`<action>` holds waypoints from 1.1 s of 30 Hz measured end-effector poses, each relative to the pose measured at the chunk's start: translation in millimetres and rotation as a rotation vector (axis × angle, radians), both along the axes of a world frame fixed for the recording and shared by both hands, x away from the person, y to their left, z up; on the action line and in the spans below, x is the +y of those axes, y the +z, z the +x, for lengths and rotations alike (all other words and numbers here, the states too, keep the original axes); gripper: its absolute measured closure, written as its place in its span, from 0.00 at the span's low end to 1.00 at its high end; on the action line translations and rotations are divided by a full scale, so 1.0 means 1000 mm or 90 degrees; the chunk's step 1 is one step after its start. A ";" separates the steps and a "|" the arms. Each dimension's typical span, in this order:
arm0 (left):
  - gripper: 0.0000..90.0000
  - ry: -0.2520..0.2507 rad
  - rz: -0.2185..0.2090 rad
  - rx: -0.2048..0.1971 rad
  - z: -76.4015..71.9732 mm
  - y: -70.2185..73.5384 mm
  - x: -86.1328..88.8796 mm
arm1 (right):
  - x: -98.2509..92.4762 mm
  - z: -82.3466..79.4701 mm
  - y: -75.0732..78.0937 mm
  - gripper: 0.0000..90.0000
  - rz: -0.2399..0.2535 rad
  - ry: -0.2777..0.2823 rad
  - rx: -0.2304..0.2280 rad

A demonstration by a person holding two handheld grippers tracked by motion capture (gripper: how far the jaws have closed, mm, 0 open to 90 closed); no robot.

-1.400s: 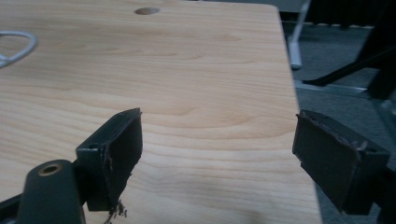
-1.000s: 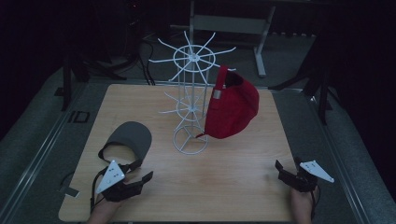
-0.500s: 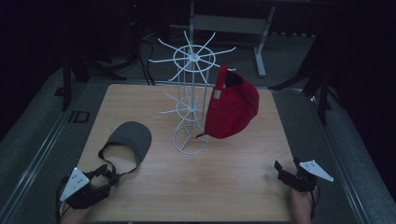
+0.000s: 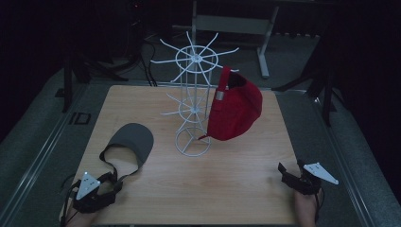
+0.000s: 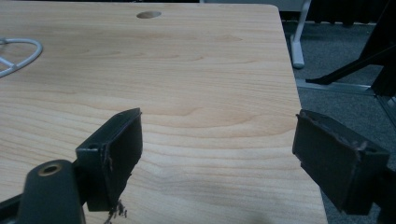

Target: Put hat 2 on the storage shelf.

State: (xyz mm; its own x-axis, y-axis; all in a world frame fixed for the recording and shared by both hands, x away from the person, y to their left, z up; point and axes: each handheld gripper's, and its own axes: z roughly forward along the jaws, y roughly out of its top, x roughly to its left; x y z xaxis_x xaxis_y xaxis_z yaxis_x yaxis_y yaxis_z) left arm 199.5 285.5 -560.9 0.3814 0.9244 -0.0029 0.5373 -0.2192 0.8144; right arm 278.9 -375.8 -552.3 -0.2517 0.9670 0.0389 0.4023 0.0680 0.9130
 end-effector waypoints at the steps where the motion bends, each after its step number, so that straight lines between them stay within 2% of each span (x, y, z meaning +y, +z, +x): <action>1: 0.39 0.004 0.009 0.008 0.002 0.000 -0.001 | 0.000 0.000 0.000 0.17 0.001 0.000 0.001; 5: 0.41 0.008 0.025 0.036 0.007 -0.002 -0.004 | 0.000 0.000 0.000 0.17 0.000 0.001 0.000; 9: 0.48 0.010 0.048 0.060 0.011 -0.003 -0.007 | 0.000 0.000 0.000 0.17 0.002 0.001 0.003; 12: 0.54 0.020 0.045 0.056 0.013 -0.003 -0.009 | 0.000 0.000 0.000 0.18 0.001 0.000 0.004; 14: 0.64 0.025 0.050 0.052 0.013 -0.003 -0.009 | 0.000 0.000 0.000 0.18 0.001 0.000 0.005; 17: 0.86 0.050 0.054 0.045 0.014 -0.003 -0.009 | 0.000 0.001 0.000 0.18 0.000 0.001 0.007; 20: 0.92 0.060 0.046 0.017 0.014 -0.001 -0.008 | 0.000 0.000 0.000 0.18 0.000 0.001 0.006; 21: 0.93 0.060 0.046 0.017 0.014 -0.001 -0.008 | -0.001 0.000 0.000 0.18 0.001 0.001 0.006; 22: 0.94 0.063 0.049 -0.008 0.013 0.003 -0.009 | -0.001 0.000 0.000 0.18 0.003 0.000 0.005; 24: 0.94 0.063 0.049 -0.036 0.013 0.008 -0.009 | -0.001 0.000 0.000 0.18 0.004 0.000 0.005; 25: 0.95 0.062 0.039 -0.047 0.013 0.011 -0.009 | -0.001 0.000 0.000 0.18 0.004 0.001 0.005; 28: 0.95 0.057 0.030 -0.073 0.017 0.018 -0.009 | -0.001 0.000 0.000 0.18 0.005 0.002 0.004; 33: 0.95 0.050 0.033 -0.109 0.026 0.034 -0.011 | -0.001 0.000 0.000 0.18 0.009 0.003 0.006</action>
